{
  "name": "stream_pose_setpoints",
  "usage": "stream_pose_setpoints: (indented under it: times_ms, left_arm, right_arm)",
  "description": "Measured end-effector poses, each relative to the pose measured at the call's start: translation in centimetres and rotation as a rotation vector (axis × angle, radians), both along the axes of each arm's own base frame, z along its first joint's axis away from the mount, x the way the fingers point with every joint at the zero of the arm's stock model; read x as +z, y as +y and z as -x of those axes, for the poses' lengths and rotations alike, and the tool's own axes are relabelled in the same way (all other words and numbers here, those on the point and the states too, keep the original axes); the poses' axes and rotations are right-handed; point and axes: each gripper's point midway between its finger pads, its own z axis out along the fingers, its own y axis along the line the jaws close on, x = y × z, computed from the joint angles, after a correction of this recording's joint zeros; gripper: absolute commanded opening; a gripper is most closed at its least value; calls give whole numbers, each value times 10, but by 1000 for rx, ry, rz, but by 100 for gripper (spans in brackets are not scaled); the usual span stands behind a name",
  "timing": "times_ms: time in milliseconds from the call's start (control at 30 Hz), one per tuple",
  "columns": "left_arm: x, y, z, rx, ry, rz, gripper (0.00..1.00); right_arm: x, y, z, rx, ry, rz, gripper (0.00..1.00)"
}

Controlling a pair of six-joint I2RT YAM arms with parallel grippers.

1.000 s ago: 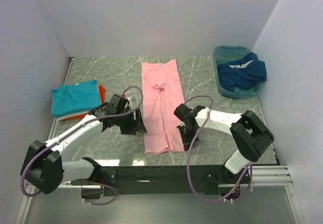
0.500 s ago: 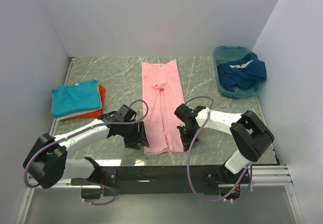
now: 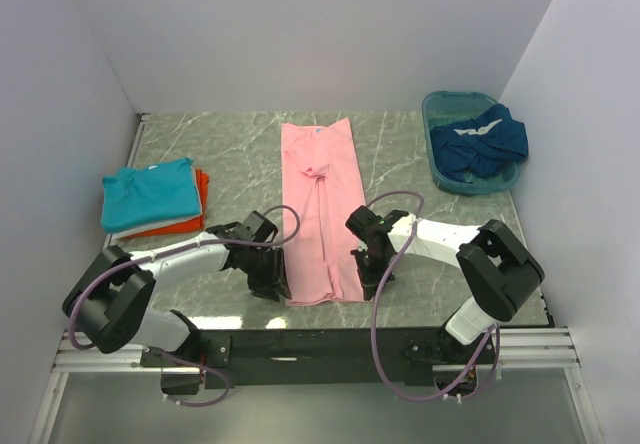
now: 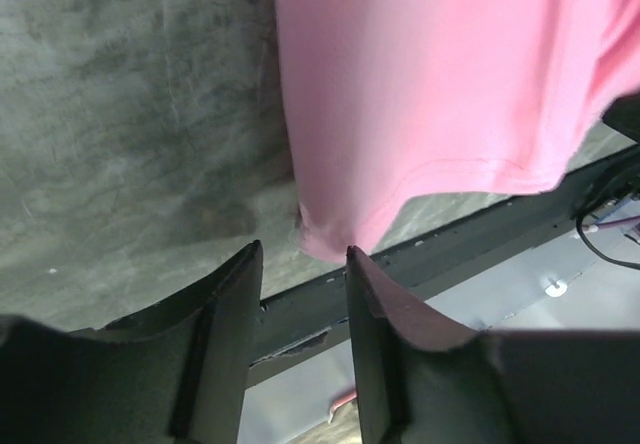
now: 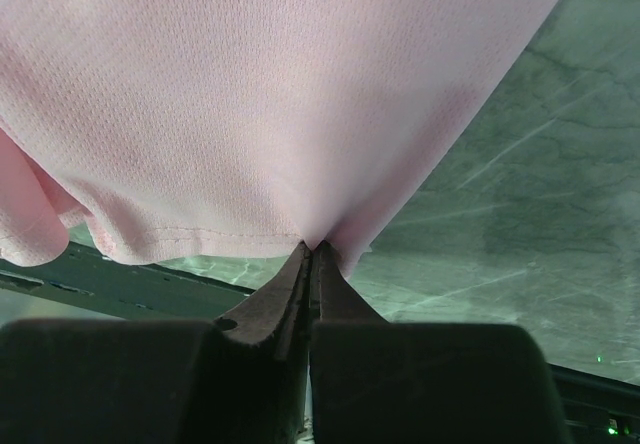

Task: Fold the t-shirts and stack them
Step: Fold the tshirt

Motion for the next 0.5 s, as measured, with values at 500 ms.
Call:
stream_pose_setpoints:
  times_ms: [500]
  left_arm:
    - [-15, -3, 2, -15, 44, -11, 35]
  right_arm:
    - [0, 0, 0, -3, -3, -1, 0]
